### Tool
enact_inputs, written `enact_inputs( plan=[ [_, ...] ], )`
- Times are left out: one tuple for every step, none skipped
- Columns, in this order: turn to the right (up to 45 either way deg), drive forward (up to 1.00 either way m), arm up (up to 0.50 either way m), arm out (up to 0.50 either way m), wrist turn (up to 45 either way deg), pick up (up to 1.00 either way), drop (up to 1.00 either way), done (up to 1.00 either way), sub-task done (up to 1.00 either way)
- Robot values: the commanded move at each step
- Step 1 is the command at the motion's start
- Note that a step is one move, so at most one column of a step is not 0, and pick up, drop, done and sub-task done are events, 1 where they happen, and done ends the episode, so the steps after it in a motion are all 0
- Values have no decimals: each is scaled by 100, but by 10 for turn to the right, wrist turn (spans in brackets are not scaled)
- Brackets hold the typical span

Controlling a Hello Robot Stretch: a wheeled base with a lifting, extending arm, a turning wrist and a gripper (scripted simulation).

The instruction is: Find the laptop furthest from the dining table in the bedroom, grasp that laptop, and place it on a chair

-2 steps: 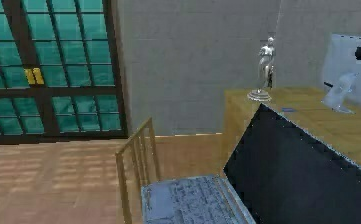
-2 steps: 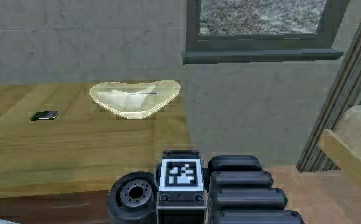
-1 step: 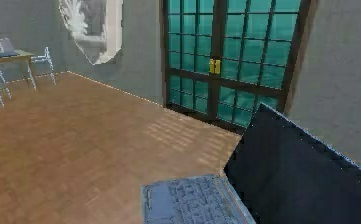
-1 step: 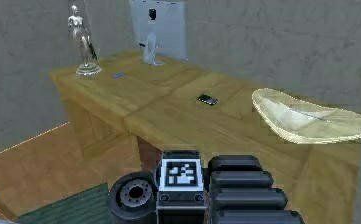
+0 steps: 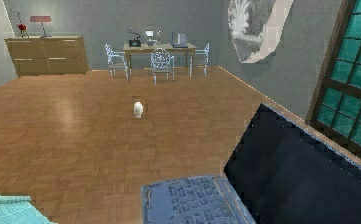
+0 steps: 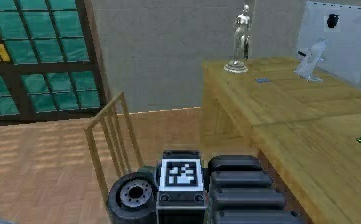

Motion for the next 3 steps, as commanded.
enact_inputs(
  plan=[
    [0, 0, 0, 38, 0, 0, 0, 0, 0],
    [0, 0, 0, 0, 450, 0, 0, 0, 0],
    [0, 0, 0, 0, 450, 0, 0, 0, 0]
  ],
)
